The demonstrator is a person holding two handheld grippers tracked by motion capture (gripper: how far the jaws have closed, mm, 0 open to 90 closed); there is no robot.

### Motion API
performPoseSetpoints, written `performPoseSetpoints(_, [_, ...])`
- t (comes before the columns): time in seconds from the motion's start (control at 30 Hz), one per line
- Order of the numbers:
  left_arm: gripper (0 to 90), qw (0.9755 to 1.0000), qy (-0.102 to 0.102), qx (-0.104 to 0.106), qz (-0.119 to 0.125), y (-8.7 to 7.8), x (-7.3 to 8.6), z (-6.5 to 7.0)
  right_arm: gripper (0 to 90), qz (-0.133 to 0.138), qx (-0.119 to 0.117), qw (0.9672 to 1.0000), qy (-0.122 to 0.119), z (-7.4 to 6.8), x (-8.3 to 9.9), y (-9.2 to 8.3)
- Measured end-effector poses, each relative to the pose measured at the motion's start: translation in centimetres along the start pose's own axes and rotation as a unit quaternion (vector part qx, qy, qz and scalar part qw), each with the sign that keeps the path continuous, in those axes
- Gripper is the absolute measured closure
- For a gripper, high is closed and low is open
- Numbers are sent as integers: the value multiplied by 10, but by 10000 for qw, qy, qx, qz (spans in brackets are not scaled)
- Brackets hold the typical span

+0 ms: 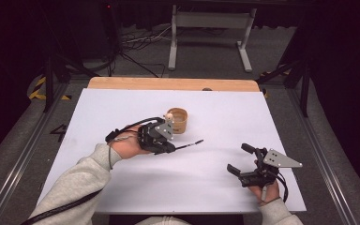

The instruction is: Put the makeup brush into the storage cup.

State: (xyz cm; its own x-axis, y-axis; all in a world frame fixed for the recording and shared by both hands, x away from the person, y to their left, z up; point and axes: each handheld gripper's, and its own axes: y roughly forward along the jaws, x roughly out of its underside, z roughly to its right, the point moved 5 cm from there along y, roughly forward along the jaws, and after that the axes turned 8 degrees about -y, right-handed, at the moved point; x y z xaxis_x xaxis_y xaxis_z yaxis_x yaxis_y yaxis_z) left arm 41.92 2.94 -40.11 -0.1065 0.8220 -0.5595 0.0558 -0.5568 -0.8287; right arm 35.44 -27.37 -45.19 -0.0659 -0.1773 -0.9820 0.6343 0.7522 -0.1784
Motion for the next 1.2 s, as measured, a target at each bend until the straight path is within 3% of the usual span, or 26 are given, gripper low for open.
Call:
performPoseSetpoints(0.03, [851, 9997, -109, 10, 214, -4, -1, -1, 0, -1, -2, 10000, 0, 0, 0, 0])
performPoseSetpoints(0.17, [851, 9987, -192, -55, 458, -8, -3, -4, 0, -3, -2, 10000, 11, 0, 0, 0])
performPoseSetpoints(0.3, [851, 9962, -342, -198, 770, -13, -4, -8, 0, -5, -3, 10000, 18, 0, 0, 0])
performPoseSetpoints(0.7, [852, 9852, -697, -436, 1506, -23, -10, -17, 0, 7, 0, 10000, 23, 0, 1, 0])
performPoseSetpoints(0.77, [852, 9814, -805, -496, 1671, -25, -12, -19, 0, 9, -3, 10000, 20, 0, 1, 0])
performPoseSetpoints(0.8, [852, 9814, -805, -496, 1671, -25, -12, -19, 0, 7, -9, 10000, 20, 0, 1, 0])
performPoseSetpoints(0.83, [852, 9798, -812, -532, 1746, -25, -12, -20, 0, 7, -9, 10000, 20, 0, 1, 0])
performPoseSetpoints(1.03, [852, 9687, -986, -658, 2181, -27, -17, -25, 0, 8, -12, 10000, 45, 0, 1, 0])
performPoseSetpoints(1.07, [852, 9687, -986, -658, 2181, -27, -17, -25, 0, 8, -12, 10000, 45, 0, 1, 0])
performPoseSetpoints(1.1, [852, 9648, -1043, -667, 2319, -27, -18, -27, 0, 9, -20, 10000, 40, 0, 1, 1])
performPoseSetpoints(1.13, [852, 9648, -1043, -667, 2319, -27, -18, -27, 0, 9, -20, 10000, 40, 0, 1, 1])
performPoseSetpoints(1.2, [852, 9592, -1159, -689, 2484, -27, -19, -30, 0, 9, -23, 10000, 37, 0, 1, 1])
